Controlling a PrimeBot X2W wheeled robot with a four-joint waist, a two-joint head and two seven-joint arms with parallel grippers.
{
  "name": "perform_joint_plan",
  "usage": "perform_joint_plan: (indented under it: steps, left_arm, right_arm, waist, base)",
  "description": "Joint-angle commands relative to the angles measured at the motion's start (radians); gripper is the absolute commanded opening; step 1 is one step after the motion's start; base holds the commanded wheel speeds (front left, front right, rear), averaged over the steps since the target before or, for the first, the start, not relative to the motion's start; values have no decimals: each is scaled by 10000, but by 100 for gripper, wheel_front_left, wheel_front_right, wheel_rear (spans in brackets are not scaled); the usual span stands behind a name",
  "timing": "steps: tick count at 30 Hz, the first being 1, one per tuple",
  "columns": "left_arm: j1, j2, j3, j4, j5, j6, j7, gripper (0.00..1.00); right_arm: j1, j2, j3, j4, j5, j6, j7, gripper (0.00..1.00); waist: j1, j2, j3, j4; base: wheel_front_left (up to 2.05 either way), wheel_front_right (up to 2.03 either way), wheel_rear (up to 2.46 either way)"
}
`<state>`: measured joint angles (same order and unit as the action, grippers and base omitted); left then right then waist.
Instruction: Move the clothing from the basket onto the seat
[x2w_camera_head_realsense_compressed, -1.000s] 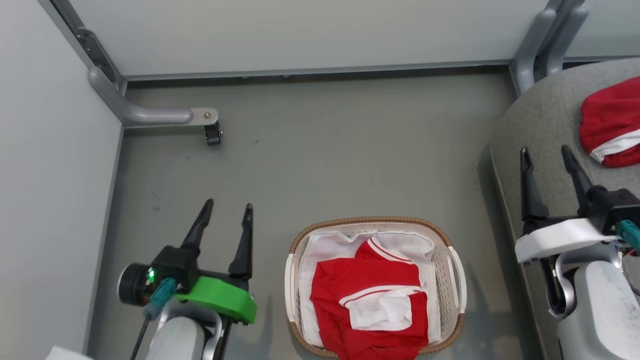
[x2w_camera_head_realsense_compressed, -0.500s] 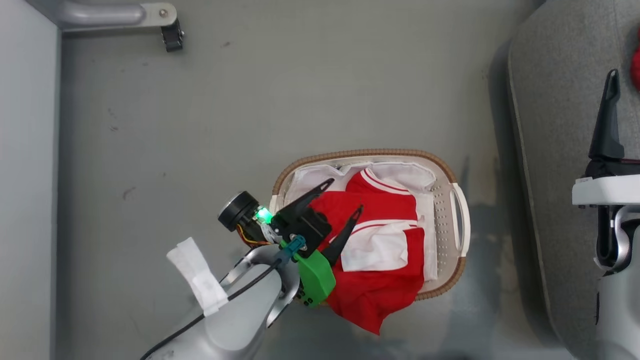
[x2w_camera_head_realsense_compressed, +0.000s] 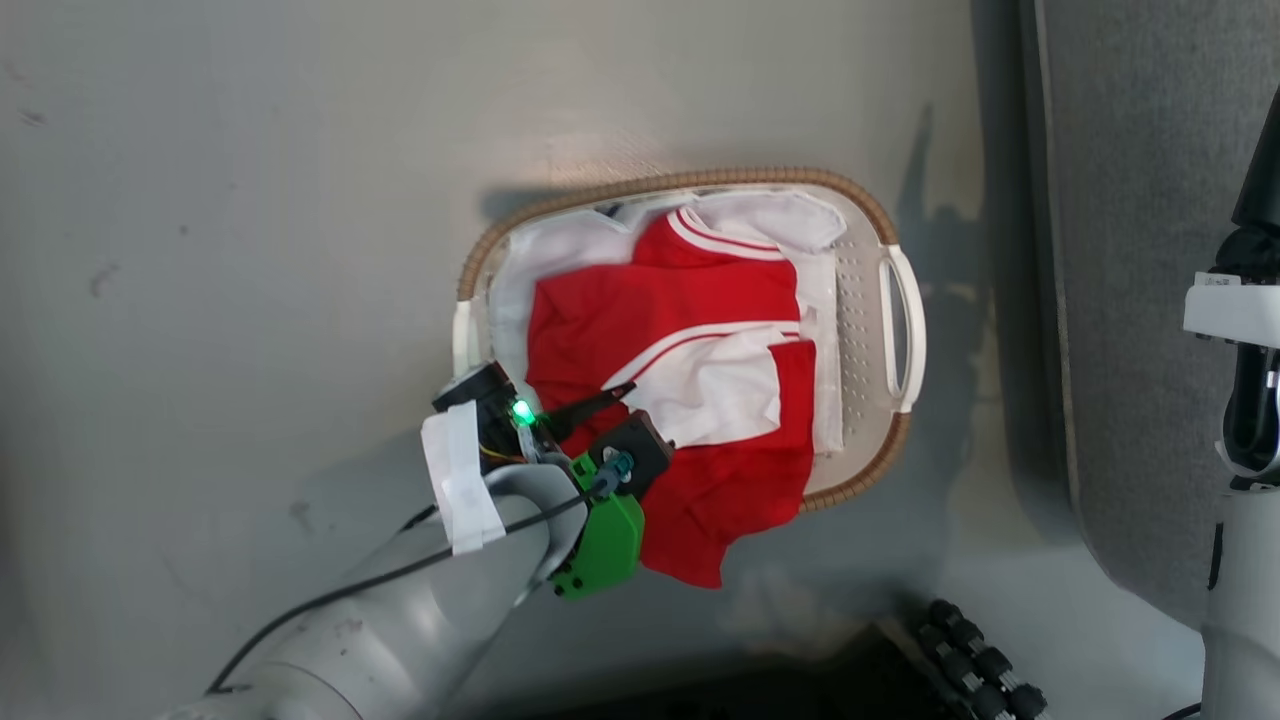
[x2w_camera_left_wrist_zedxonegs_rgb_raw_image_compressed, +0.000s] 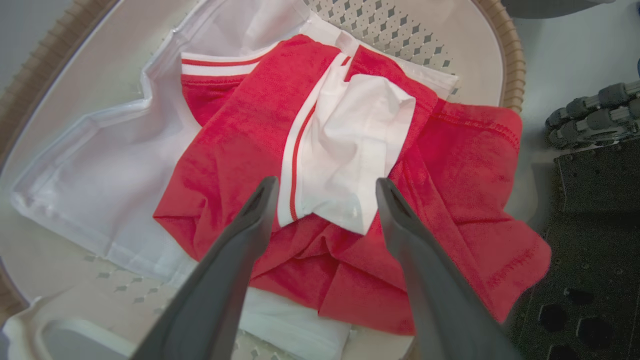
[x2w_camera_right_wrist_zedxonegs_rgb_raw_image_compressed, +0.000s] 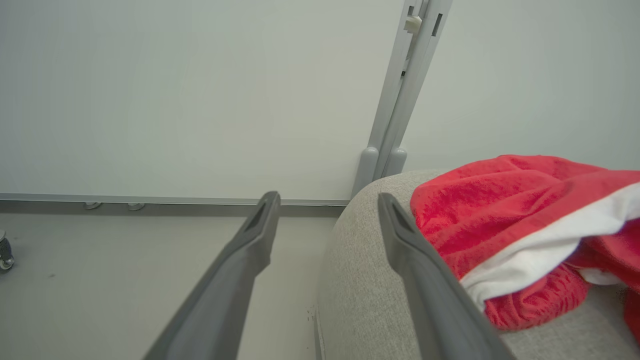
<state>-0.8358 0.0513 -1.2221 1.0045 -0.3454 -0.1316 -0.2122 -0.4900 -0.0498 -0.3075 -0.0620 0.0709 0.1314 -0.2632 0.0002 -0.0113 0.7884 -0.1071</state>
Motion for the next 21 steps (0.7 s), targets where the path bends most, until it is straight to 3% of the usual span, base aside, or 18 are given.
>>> perform_joint_plan:
  steps: [1,14,21]
  left_arm:
    - [-389,64,-115,219,72,19,42,100]
    - [-1437,80,-495,1904,225,28,138,100]
    - [-1651,39,-515,2276,235,326,739,100]
  right_arm:
    - [-195,-14,56,-103,87,-14,-23,100]
    - [-392,-15,546,-550,530,-14,-23,100]
    - [-445,-15,751,-613,620,-14,-23,100]
  waist:
    - [-2,113,1121,-815]
    - [-2,113,1915,-1245]
    - [-2,113,2007,-1289]
  base:
    - [0,0,0]
    - [0,0,0]
    - [0,0,0]
